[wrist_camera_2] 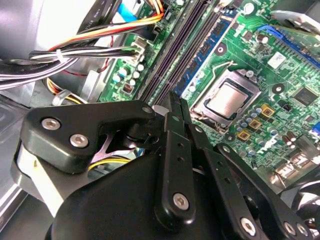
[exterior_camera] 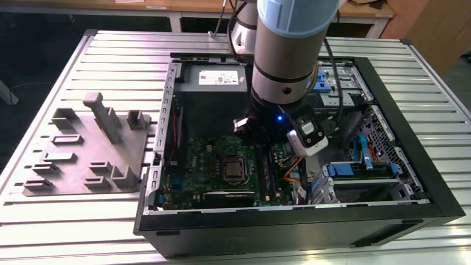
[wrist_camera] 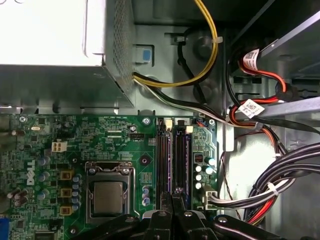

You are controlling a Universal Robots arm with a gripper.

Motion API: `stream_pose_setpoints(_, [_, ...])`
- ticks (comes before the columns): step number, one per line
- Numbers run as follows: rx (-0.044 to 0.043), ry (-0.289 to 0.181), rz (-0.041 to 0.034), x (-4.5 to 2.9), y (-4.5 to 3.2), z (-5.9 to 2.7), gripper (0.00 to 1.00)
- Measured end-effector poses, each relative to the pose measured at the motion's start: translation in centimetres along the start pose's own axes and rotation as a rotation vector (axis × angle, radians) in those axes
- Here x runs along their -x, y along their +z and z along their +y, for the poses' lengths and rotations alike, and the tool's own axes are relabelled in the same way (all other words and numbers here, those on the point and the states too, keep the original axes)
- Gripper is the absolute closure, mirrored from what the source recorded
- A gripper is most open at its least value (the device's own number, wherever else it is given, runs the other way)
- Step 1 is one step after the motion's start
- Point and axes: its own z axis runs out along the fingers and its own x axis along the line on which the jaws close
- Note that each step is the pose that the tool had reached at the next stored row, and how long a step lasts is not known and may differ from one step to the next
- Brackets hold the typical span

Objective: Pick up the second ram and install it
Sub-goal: 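Insert the second ram into the second slot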

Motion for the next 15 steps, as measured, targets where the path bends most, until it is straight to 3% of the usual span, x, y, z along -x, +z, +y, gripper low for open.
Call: stream_pose_setpoints(15, [0.0057,0.01,-0.0004,0.03,1.15,-0.07,0.88])
